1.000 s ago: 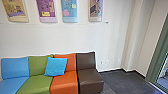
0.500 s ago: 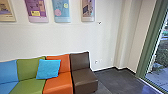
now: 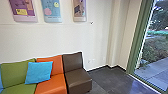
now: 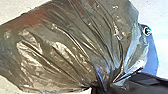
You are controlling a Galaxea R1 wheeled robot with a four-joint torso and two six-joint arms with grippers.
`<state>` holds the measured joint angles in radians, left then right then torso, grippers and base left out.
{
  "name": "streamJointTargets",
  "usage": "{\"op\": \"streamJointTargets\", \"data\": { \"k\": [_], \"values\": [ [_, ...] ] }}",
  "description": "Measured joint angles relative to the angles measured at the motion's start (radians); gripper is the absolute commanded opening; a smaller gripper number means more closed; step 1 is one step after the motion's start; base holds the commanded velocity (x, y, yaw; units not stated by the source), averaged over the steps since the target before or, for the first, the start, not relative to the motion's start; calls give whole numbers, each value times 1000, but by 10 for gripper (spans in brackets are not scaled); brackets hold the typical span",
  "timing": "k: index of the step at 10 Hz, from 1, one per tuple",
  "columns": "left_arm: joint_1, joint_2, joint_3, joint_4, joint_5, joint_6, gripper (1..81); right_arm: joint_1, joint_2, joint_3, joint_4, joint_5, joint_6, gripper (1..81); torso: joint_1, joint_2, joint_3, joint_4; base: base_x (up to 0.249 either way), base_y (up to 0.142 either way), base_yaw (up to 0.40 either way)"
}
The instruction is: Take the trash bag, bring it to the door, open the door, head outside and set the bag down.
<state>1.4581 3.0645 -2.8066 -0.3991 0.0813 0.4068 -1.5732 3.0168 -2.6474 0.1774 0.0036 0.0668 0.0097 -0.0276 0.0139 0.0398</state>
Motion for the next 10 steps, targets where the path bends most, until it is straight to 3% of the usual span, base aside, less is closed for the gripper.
{"op": "streamJointTargets", "data": {
  "k": [10],
  "values": [
    [0, 0, 0, 0, 0, 0, 10, 0, 0, 0, 0, 0, 0, 811, 0, 0, 0, 0, 0, 0, -246]
  ]
}}
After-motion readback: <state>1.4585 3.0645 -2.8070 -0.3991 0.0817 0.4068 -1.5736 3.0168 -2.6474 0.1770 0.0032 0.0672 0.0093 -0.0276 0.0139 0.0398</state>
